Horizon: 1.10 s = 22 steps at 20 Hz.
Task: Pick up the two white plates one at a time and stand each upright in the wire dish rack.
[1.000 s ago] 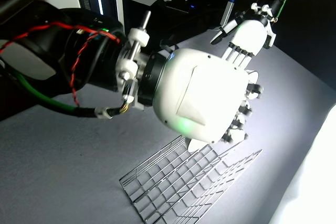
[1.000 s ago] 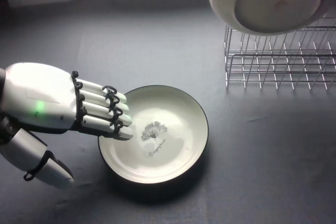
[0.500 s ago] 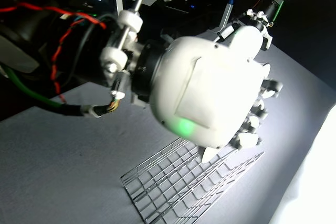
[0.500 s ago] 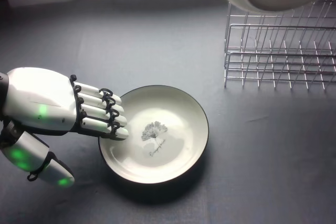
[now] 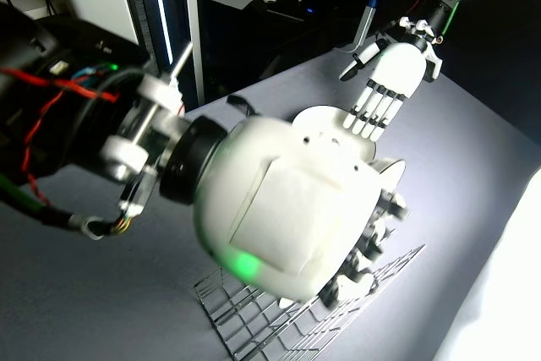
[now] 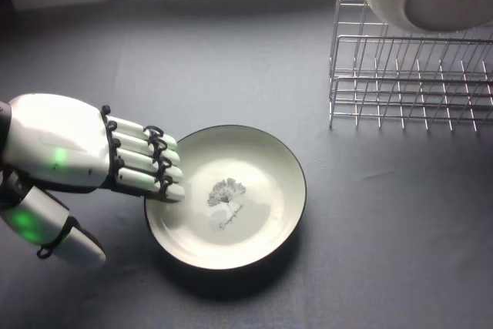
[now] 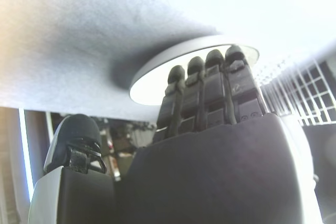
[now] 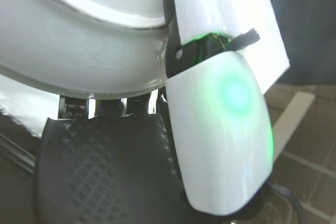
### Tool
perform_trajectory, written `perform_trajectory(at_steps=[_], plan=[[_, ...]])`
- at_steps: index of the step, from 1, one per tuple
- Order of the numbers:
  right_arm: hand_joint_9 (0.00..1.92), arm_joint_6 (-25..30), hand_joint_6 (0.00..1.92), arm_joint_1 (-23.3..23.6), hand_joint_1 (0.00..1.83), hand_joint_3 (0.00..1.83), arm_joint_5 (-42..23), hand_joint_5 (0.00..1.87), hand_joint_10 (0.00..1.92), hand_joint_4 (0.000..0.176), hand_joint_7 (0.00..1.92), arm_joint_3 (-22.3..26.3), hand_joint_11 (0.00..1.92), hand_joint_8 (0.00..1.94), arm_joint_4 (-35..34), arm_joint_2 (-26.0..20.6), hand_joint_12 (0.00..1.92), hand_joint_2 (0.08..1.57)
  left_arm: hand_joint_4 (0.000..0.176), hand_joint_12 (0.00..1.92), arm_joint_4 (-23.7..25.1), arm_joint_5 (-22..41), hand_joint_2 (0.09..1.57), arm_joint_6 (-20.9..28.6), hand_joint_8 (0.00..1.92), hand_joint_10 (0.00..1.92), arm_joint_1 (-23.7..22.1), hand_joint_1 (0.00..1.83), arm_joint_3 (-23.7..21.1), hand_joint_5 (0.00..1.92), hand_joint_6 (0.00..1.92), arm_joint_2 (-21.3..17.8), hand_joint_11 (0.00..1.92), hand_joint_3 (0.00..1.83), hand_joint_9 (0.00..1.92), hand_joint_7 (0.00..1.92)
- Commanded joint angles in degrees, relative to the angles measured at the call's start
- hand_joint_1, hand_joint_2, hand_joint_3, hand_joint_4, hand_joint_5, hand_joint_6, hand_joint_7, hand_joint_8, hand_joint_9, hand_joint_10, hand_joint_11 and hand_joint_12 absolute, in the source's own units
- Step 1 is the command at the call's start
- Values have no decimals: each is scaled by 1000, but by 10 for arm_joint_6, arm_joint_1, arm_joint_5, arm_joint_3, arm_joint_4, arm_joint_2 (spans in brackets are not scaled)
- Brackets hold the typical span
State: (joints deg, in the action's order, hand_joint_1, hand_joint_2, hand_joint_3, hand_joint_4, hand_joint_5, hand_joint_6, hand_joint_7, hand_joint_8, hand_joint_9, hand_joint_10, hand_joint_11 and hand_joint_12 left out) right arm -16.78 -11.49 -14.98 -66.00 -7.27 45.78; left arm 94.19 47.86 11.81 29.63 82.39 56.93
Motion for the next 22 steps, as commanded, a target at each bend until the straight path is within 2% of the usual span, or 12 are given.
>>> perform_trajectory(at_steps=[1, 6, 8, 9, 11, 12, 13, 14, 15, 16, 17, 22], plan=[[891, 7, 1042, 4, 1370, 0, -89, 968, 1207, 0, 1019, -3, 640, 789, -10, -6, 1370, 1108, 0, 0, -32, 11, 1221, 0, 2, 5, -5, 0, 3, 69, 2, -2, 0, 3, 16, 51], [898, 7, 1049, -45, 1372, 0, -109, 968, 1170, 0, 1042, -16, 669, 768, -10, -3, 1308, 1103, 0, 0, -32, 11, 1217, -3, 9, 5, -6, 0, 8, 74, 7, 0, 0, 0, 14, 49], [896, 7, 1035, -66, 1373, 0, -118, 964, 1177, 0, 1049, -22, 664, 784, -10, 1, 1346, 1102, 0, 0, -32, 12, 1215, -3, 10, 6, -5, 0, 9, 82, 8, 0, 0, 0, 19, 55], [934, 7, 967, -79, 1377, 0, -125, 995, 1159, 0, 1062, -26, 693, 750, -10, 3, 1340, 1090, 0, 0, -32, 13, 1215, -3, 2, 0, -5, 0, 9, 61, 0, 0, 0, 0, 5, 42], [937, 7, 957, -100, 1378, 0, -134, 1002, 1154, 0, 1070, -29, 688, 733, -10, 5, 1340, 1087, 0, 0, -32, 15, 1217, -3, 6, 4, -3, 0, 10, 66, 2, 0, 0, 0, 14, 50], [946, 7, 943, -105, 1257, 4, -137, 996, 874, 0, 1056, -29, 676, 873, -10, 6, 1433, 1094, 0, 0, -32, 16, 1222, -3, 3, 3, -2, 0, 10, 63, 1, 0, 0, 3, 11, 45], [1015, 7, 984, -117, 1224, 2, -143, 987, 587, 27, 1032, -29, 664, 906, -10, 7, 1414, 1104, 0, 0, -32, 16, 1219, -4, 6, 3, -1, 0, 10, 74, 6, 0, 0, 1, 14, 55], [1015, 7, 984, -125, 1224, 2, -145, 987, 587, 27, 1032, -29, 664, 906, -10, 8, 1414, 1104, 0, 0, -32, 16, 1219, -4, 6, 3, 1, 0, 10, 74, 6, 0, 0, 1, 14, 55], [965, 7, 842, -132, 1265, 0, -148, 1018, 955, 0, 1076, -29, 718, 915, -10, 9, 1518, 1087, 0, 0, -32, 16, 1221, -5, 4, 0, 2, 0, 10, 79, 7, 1, 0, 2, 7, 51], [947, 7, 879, -143, 1357, 1, -156, 996, 1157, 0, 1058, -29, 696, 825, -7, 11, 1482, 1089, 0, 0, -32, 16, 1219, -5, 0, 0, 2, 0, 10, 69, 2, 1, 0, 1, 4, 43], [940, 7, 902, -152, 1376, 0, -164, 1000, 1153, 0, 1080, -29, 685, 782, 1, 12, 1379, 1085, 0, 0, -32, 16, 1219, -5, 0, 0, 2, 0, 9, 67, 1, 1, 0, 1, 0, 33], [852, 7, 1050, -174, 1373, 0, -180, 919, 1212, 0, 1031, -29, 660, 907, 24, 13, 1297, 1116, 0, 0, -32, 16, 1221, -8, 13, 12, 11, 0, 9, 81, 6, 1, 0, 2, 33, 66]])
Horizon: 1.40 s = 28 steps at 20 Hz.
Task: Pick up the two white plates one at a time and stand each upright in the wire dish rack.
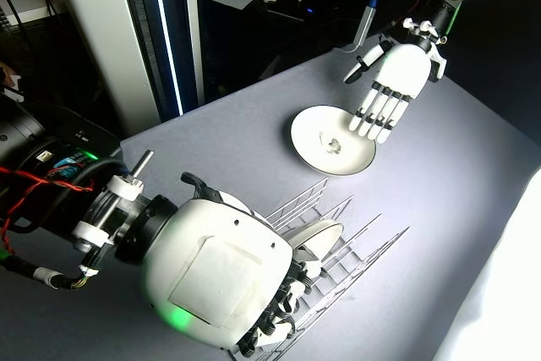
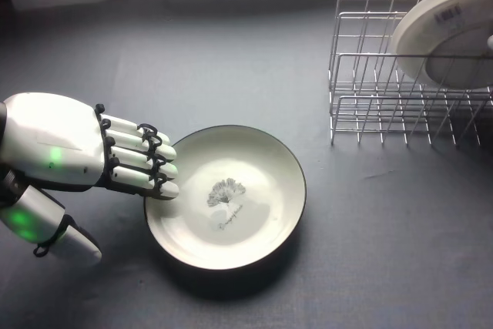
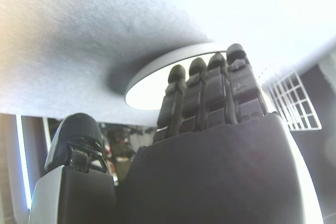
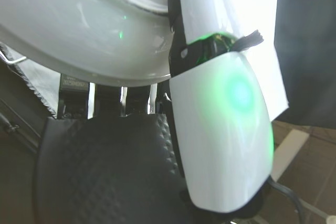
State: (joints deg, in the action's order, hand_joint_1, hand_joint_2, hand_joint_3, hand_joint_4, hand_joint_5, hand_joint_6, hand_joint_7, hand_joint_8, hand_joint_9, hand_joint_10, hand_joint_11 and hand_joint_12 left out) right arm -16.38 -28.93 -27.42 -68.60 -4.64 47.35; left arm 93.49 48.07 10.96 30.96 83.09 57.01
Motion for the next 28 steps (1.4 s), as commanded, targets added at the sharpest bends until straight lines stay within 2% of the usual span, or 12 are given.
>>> perform_trajectory(at_steps=[1, 3, 5, 6, 7, 8, 9, 15, 16, 19, 22, 28], plan=[[890, 3, 1103, 1, 1226, 2, -64, 887, 489, 0, 1022, -3, 628, 952, 5, -3, 1182, 1126, 0, 0, -25, 14, 1222, 0, 8, 7, 1, 0, 2, 80, 5, 1, 0, 2, 25, 60], [925, 3, 1138, 6, 1217, 0, -69, 868, 339, 1, 1008, -3, 614, 968, 17, -3, 1159, 1135, 0, 0, -25, 13, 1221, -1, 9, 9, 5, 0, 2, 81, 5, 1, 0, 1, 31, 64], [932, 3, 1122, 14, 1152, 0, -69, 879, 154, 0, 937, -1, 507, 230, 20, -3, 1135, 1155, 0, 0, -25, 13, 1216, -2, 8, 6, 10, 0, 2, 84, 4, 2, 0, 0, 30, 68], [917, 3, 567, 19, 1272, 0, -70, 762, 113, 0, 940, 2, 464, 116, 21, -4, 1119, 1083, 0, 0, -25, 13, 1219, -3, 12, 10, 12, 0, 2, 96, 9, 2, 0, 0, 41, 81], [912, 3, 275, 23, 1302, 0, -70, 796, 78, 0, 943, 3, 448, 51, 23, -4, 1089, 1057, 0, 0, -25, 13, 1216, -3, 7, 6, 13, 0, 2, 90, 6, 2, 0, 0, 33, 71], [912, 3, 275, 27, 1302, 0, -70, 796, 78, 0, 943, 5, 448, 51, 29, -4, 1089, 1057, 0, 0, -25, 12, 1216, -4, 7, 6, 15, 0, 2, 90, 6, 2, 0, 0, 33, 71], [862, 3, 73, 33, 1320, 0, -70, 810, 22, 0, 898, 9, 374, 3, 34, -4, 1112, 1055, 0, 0, -25, 12, 1218, -4, 6, 6, 16, 0, 2, 88, 4, 2, 0, 0, 35, 70], [457, 4, 0, 67, 1192, 1, -68, 482, 0, 0, 505, 27, 29, 0, 56, -5, 1104, 1022, 0, 0, -25, 12, 1219, -5, 0, 1, 23, 0, 2, 77, 0, 3, 0, 0, 30, 62], [264, 4, 0, 75, 1115, 4, -68, 289, 0, 0, 276, 30, 5, 0, 60, -6, 904, 1030, 0, 0, -25, 12, 1218, -5, 0, 0, 27, 0, 2, 82, 2, 4, 0, 0, 29, 62], [5, 5, 0, 94, 858, 0, -74, 7, 0, 0, 5, 42, 0, 0, 106, -6, 56, 932, 0, 0, -26, 12, 1220, -5, 0, 0, 37, 0, 1, 86, 3, 5, 0, 0, 4, 46], [0, 5, 0, 101, 808, 0, -102, 0, 0, 0, 0, 52, 0, 0, 179, -6, 0, 792, 0, 0, -26, 13, 1215, -9, 0, 0, 50, 0, 0, 61, 0, 7, 0, 0, 1, 29], [0, 6, 0, 99, 637, 0, -164, 0, 0, 0, 0, 64, 0, 0, 347, -1, 0, 743, 0, 0, -27, 13, 1211, -9, 4, 4, 64, 0, -2, 60, 3, 9, 0, 0, 11, 30]])
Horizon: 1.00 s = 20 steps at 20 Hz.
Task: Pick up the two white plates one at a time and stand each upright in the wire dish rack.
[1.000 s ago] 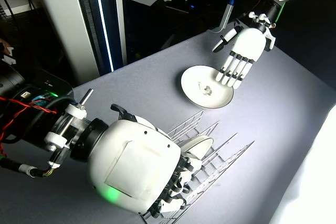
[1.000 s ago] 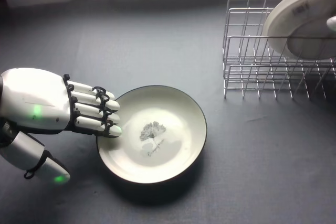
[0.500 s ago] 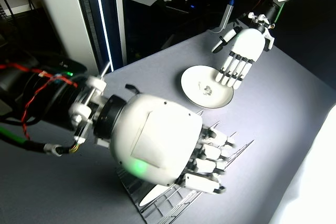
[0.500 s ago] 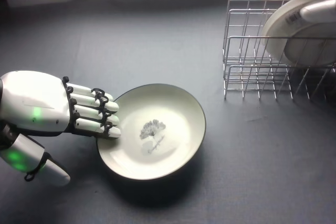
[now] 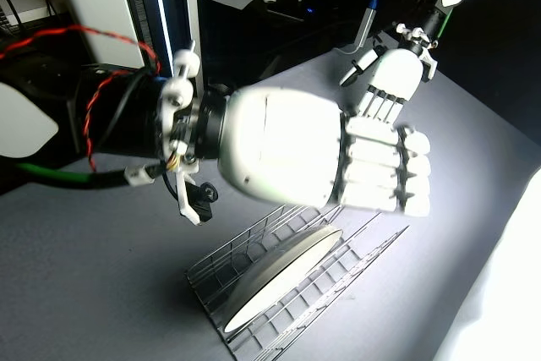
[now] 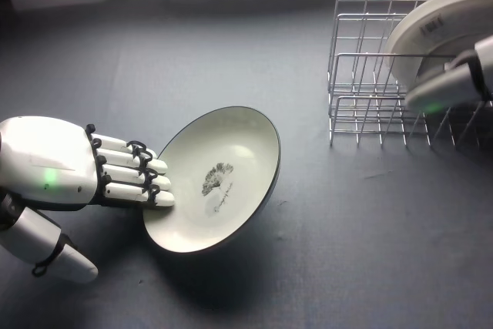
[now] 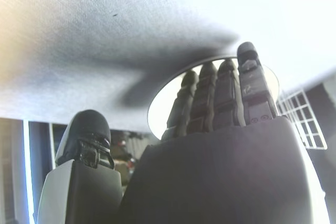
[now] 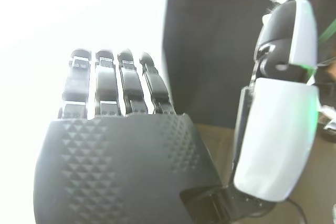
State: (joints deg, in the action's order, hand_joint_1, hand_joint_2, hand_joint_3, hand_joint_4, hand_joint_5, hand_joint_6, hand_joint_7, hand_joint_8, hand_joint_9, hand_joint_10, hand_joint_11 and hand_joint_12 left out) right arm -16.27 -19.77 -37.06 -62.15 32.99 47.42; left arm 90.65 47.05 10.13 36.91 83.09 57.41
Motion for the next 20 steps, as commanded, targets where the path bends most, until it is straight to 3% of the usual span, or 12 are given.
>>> perform_trajectory(at_steps=[1, 4, 7, 9, 13, 15, 17, 20], plan=[[0, 5, 0, 4, 660, 0, -75, 0, 0, 0, 0, 5, 0, 0, -3, -1, 0, 749, 0, 0, 2, 23, 1211, -1, 3, 3, 5, 0, -2, 61, 3, 5, 0, 0, 10, 28], [0, 4, 0, -8, 772, 0, -91, 0, 0, 0, 0, 20, 0, 0, 72, 0, 0, 788, 0, 0, 2, 23, 1206, -1, 5, 0, 6, 0, -3, 59, 1, 5, 0, 0, 5, 35], [0, 4, 0, -21, 1024, 0, -93, 0, 0, 0, 0, 30, 0, 0, 133, 9, 0, 778, 0, 0, 0, 23, 1210, -1, 4, 0, 6, 0, -3, 65, 3, 5, 0, 0, 2, 37], [0, 3, 0, -27, 1058, 0, -82, 0, 0, 0, 0, 30, 0, 0, 167, 20, 0, 789, 0, 0, -2, 23, 1210, -1, 11, 10, 6, 0, -2, 86, 10, 5, 0, 0, 27, 57], [0, -1, 0, -29, 1315, 16, -60, 0, 0, 0, 0, 26, 0, 0, 210, 53, 0, 827, 0, 0, -3, 24, 1205, -1, 8, 11, 6, 0, -2, 75, 4, 6, 0, 0, 28, 53], [0, -2, 0, -29, 1441, 33, -42, 0, 0, 0, 0, 24, 0, 0, 212, 70, 0, 984, 0, 8, -3, 24, 1208, -1, 7, 13, 6, 0, -1, 85, 6, 6, 17, 0, 42, 57], [0, -4, 0, -31, 1532, 35, -23, 0, 0, 0, 0, 12, 0, 0, 230, 99, 0, 1025, 0, 0, -3, 24, 1210, -1, 2, 4, 6, 0, -1, 76, 2, 6, 0, 0, 23, 45], [0, -5, 0, -40, 1555, 12, -3, 0, 0, 0, 0, -1, 0, 0, 230, 125, 0, 1055, 0, 0, -5, 23, 1210, -1, 2, 3, 6, 0, -1, 75, 1, 6, 0, 0, 24, 46]])
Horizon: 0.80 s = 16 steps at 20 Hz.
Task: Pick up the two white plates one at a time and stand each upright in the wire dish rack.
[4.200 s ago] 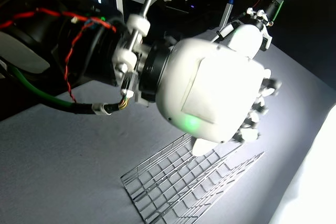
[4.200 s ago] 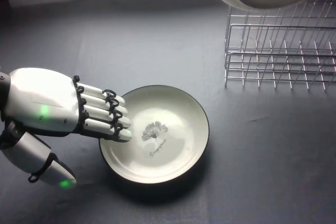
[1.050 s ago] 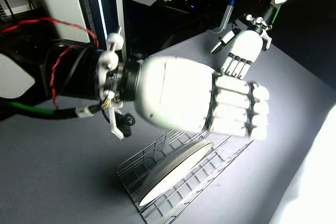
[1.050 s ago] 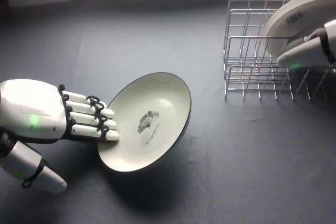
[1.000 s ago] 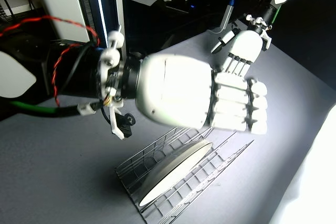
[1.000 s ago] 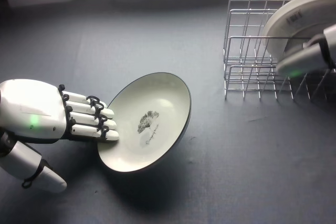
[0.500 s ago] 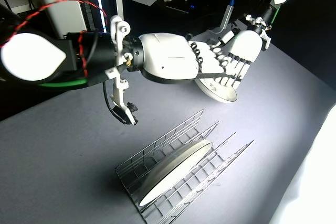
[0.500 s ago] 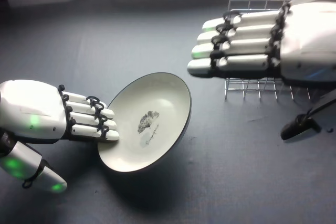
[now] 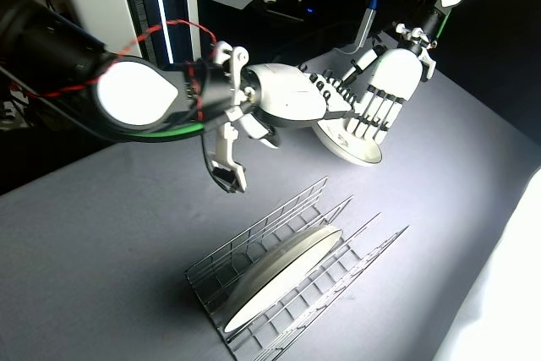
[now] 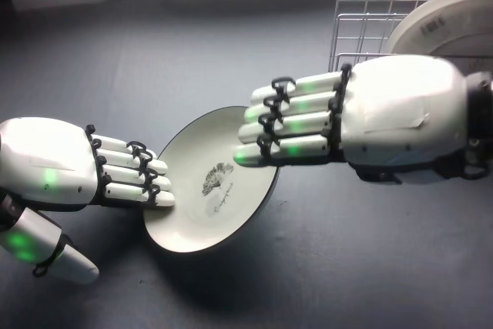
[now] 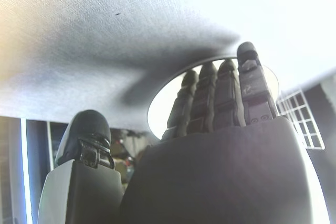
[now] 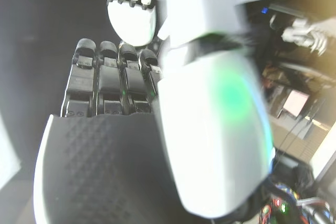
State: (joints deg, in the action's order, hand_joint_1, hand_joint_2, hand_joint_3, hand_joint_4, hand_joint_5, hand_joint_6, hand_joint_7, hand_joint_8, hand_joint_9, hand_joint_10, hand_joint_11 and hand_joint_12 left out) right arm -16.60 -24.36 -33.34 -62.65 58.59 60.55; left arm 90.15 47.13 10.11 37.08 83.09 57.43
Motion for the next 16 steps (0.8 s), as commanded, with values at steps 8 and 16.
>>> perform_trajectory(at_steps=[8, 16], plan=[[0, -3, 0, -5, 1536, 16, 1, 0, 0, 0, 0, -8, 6, 0, -26, 49, 3, 1086, 0, 4, 0, 23, 1215, 0, 7, 8, 4, 0, 1, 77, 6, 6, 8, 1, 38, 54], [0, -4, 0, -9, 1550, 20, 25, 0, 0, 0, 0, -50, 0, 0, -26, 110, 0, 1131, 0, 0, -1, 23, 1216, 0, 7, 6, 4, 0, 3, 90, 8, 6, 0, 1, 37, 60]])
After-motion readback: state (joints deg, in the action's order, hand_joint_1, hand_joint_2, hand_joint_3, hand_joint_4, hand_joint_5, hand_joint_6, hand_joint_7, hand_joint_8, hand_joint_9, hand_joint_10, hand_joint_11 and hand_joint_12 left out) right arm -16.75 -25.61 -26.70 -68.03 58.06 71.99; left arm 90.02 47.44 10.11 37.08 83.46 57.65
